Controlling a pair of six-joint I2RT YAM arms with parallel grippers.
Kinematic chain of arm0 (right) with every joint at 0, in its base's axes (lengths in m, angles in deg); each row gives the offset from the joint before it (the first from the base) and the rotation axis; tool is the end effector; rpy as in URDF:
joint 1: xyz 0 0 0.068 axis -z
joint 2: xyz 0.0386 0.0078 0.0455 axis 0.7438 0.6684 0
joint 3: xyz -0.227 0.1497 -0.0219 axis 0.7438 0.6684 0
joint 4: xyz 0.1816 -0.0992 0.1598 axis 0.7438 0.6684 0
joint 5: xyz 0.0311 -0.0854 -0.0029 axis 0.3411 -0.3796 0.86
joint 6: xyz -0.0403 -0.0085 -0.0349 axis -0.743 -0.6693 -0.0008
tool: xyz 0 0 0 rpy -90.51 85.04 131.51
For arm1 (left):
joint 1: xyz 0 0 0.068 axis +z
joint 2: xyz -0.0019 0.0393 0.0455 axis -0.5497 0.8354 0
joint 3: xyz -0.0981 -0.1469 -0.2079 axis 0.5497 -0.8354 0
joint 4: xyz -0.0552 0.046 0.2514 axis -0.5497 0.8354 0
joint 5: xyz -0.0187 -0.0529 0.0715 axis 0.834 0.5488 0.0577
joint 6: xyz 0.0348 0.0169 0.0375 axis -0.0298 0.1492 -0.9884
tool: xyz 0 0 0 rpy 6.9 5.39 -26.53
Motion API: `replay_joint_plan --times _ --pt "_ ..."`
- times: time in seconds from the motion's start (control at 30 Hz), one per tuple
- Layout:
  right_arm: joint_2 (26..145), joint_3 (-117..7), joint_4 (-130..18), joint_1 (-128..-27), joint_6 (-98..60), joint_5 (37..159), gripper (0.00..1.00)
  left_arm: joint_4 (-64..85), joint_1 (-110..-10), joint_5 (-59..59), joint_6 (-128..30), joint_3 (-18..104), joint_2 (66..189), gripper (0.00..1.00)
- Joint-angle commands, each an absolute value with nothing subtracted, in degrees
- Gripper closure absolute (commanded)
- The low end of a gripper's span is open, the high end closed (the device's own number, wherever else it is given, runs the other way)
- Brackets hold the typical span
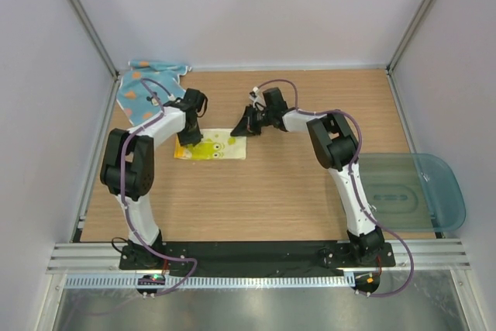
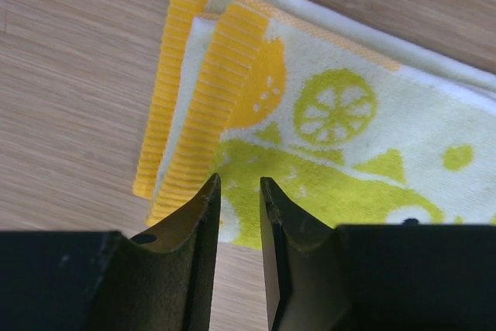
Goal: Roll the towels
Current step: Fold the towel
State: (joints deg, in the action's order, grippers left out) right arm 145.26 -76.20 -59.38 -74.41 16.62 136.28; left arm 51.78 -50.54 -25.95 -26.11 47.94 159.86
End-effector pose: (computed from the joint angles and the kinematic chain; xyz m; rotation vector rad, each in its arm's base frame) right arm 0.4525 0.2530 0.0924 -0.1392 2.4859 1.5008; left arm 0.3647 -0.1015 0.1886 -0.4737 2.6543 0.1787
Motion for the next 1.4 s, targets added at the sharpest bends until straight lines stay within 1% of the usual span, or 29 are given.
replay_joint_plan --times 0.0,0.1,0.23,0.57,0.67,0.7,0.77,0.8,0.83,0.9,1.03,1.13,1.27,1.37 --pt "145.9 -71.7 -59.3 -73.0 15.1 133.3 0.99 51.3 -49.2 -27.4 -24.9 45.8 161.4 0.73" --pt "144.7 -65.9 -65.8 -70.8 17.4 134.9 0.99 50.9 -48.6 -28.3 -24.5 44.6 163.1 0.74" --pt "142.5 -60.5 -67.9 -69.2 16.5 135.4 0.99 48.9 -48.6 -26.3 -23.4 42.5 164.9 0.76" --pt "133.4 -54.3 -60.4 -68.3 9.3 130.9 0.99 48.1 -50.7 -23.2 -22.3 38.5 159.7 0.77" --pt "129.9 -55.6 -53.3 -68.2 4.4 127.0 0.99 49.7 -51.7 -23.5 -22.2 39.0 157.8 0.75" --pt "128.9 -56.7 -50.0 -68.2 3.7 126.1 0.95 50.1 -51.6 -23.7 -22.3 39.3 156.8 0.75" --pt "125.5 -57.8 -46.9 -68.2 2.6 123.9 0.8 51.4 -51.7 -24.0 -22.6 40.9 155.8 0.73" --pt "124.0 -58.1 -45.1 -68.2 1.9 123.1 0.58 52.8 -51.6 -24.1 -22.7 41.6 154.5 0.73" --pt "122.7 -58.0 -44.1 -68.2 1.6 122.5 0.51 53.5 -51.6 -24.1 -22.8 43.0 153.7 0.71" --pt "119.0 -57.1 -42.4 -68.2 1.8 121.6 0.43 55.9 -51.6 -24.1 -23.3 44.5 151.0 0.69" --pt "114.8 -52.9 -41.7 -68.6 3.8 122.3 0.41 60.9 -51.7 -24.2 -24.9 49.7 146.9 0.6" --pt "112.2 -48.3 -43.1 -69.9 5.2 122.1 0.41 65.3 -51.7 -24.9 -27.6 51.8 143.9 0.57" --pt "111.8 -44.5 -44.8 -73.8 6.7 120.7 0.41 67.8 -51.6 -28.2 -30.8 51.0 139.2 0.55" --pt "113.3 -44.0 -46.8 -76.1 8.4 120.5 0.41 67.3 -51.6 -31.2 -32.5 47.6 134.1 0.48"
